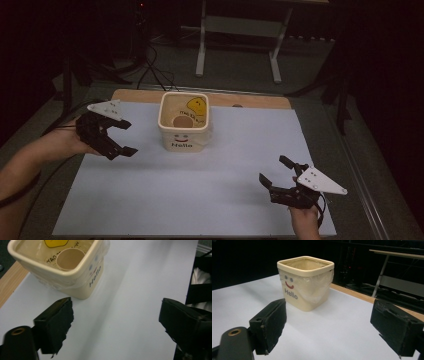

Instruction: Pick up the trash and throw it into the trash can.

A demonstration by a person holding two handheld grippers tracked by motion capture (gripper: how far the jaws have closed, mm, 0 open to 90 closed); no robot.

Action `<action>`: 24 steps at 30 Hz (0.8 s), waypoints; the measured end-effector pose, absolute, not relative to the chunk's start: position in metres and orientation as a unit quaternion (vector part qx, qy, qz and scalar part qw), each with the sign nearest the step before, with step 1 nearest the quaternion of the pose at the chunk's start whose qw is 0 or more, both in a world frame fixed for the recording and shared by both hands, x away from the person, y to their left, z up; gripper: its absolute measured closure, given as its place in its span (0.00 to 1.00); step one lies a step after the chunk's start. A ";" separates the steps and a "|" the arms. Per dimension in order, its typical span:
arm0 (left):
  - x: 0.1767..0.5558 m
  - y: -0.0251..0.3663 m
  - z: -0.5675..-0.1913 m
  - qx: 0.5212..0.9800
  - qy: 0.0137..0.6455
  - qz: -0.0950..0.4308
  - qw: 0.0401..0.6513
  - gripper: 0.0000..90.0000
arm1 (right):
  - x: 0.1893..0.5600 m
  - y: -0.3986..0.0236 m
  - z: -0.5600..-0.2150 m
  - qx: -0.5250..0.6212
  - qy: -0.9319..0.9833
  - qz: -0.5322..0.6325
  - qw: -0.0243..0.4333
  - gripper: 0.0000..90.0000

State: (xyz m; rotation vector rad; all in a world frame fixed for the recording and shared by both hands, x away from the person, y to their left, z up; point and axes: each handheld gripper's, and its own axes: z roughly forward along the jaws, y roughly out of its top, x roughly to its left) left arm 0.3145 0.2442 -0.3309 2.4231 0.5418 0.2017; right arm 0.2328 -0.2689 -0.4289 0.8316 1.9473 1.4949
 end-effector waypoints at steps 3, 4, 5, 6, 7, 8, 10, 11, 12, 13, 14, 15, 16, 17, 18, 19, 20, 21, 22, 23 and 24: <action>0.312 0.247 -0.340 0.919 0.213 0.073 0.324 0.12 | 0.233 -0.269 -0.429 0.310 0.723 0.555 0.271 0.15; 0.312 0.247 -0.340 0.919 0.213 0.073 0.324 0.10 | 0.233 -0.269 -0.429 0.310 0.723 0.555 0.271 0.15; 0.311 0.249 -0.346 0.916 0.221 0.068 0.328 0.10 | 0.233 -0.269 -0.429 0.309 0.723 0.555 0.272 0.15; 0.311 0.251 -0.350 0.916 0.223 0.065 0.327 0.09 | 0.233 -0.269 -0.429 0.309 0.723 0.555 0.271 0.15; 0.311 0.251 -0.354 0.916 0.224 0.060 0.328 0.07 | 0.233 -0.269 -0.429 0.309 0.723 0.555 0.271 0.15; 0.310 0.252 -0.357 0.914 0.226 0.057 0.331 0.04 | 0.233 -0.269 -0.429 0.309 0.723 0.555 0.271 0.15; 0.309 0.253 -0.365 0.912 0.232 0.052 0.334 0.04 | 0.233 -0.269 -0.429 0.309 0.723 0.555 0.272 0.15; 0.309 0.254 -0.369 0.909 0.239 0.047 0.338 0.04 | 0.233 -0.269 -0.429 0.309 0.723 0.555 0.272 0.15; 0.308 0.255 -0.373 0.907 0.242 0.047 0.341 0.04 | 0.233 -0.269 -0.429 0.310 0.722 0.556 0.271 0.15; 0.307 0.255 -0.377 0.905 0.245 0.047 0.345 0.04 | 0.233 -0.269 -0.429 0.310 0.723 0.555 0.271 0.15; 0.306 0.255 -0.381 0.903 0.247 0.045 0.348 0.04 | 0.233 -0.269 -0.429 0.310 0.723 0.555 0.272 0.15; 0.304 0.255 -0.386 0.902 0.250 0.044 0.350 0.03 | 0.233 -0.269 -0.429 0.310 0.722 0.556 0.272 0.15; 0.302 0.254 -0.390 0.901 0.251 0.042 0.350 0.03 | 0.233 -0.269 -0.429 0.310 0.723 0.555 0.271 0.15; 0.301 0.254 -0.393 0.899 0.253 0.040 0.354 0.03 | 0.233 -0.269 -0.429 0.310 0.723 0.555 0.271 0.15; 0.299 0.253 -0.397 0.897 0.256 0.041 0.358 0.03 | 0.233 -0.269 -0.429 0.310 0.723 0.555 0.272 0.15; 0.297 0.252 -0.400 0.896 0.257 0.040 0.360 0.03 | 0.233 -0.269 -0.429 0.311 0.723 0.555 0.270 0.15; 0.296 0.252 -0.403 0.893 0.261 0.039 0.364 0.03 | 0.233 -0.269 -0.429 0.311 0.723 0.554 0.269 0.15; 0.294 0.251 -0.406 0.891 0.267 0.039 0.365 0.03 | 0.233 -0.269 -0.429 0.311 0.723 0.554 0.270 0.15; 0.292 0.251 -0.409 0.889 0.266 0.040 0.369 0.03 | 0.233 -0.269 -0.429 0.311 0.723 0.554 0.270 0.15; 0.292 0.251 -0.409 0.889 0.266 0.040 0.369 0.03 | 0.233 -0.269 -0.429 0.311 0.723 0.554 0.270 0.15; 0.289 0.250 -0.413 0.885 0.275 0.037 0.375 0.03 | 0.233 -0.269 -0.429 0.311 0.723 0.554 0.270 0.15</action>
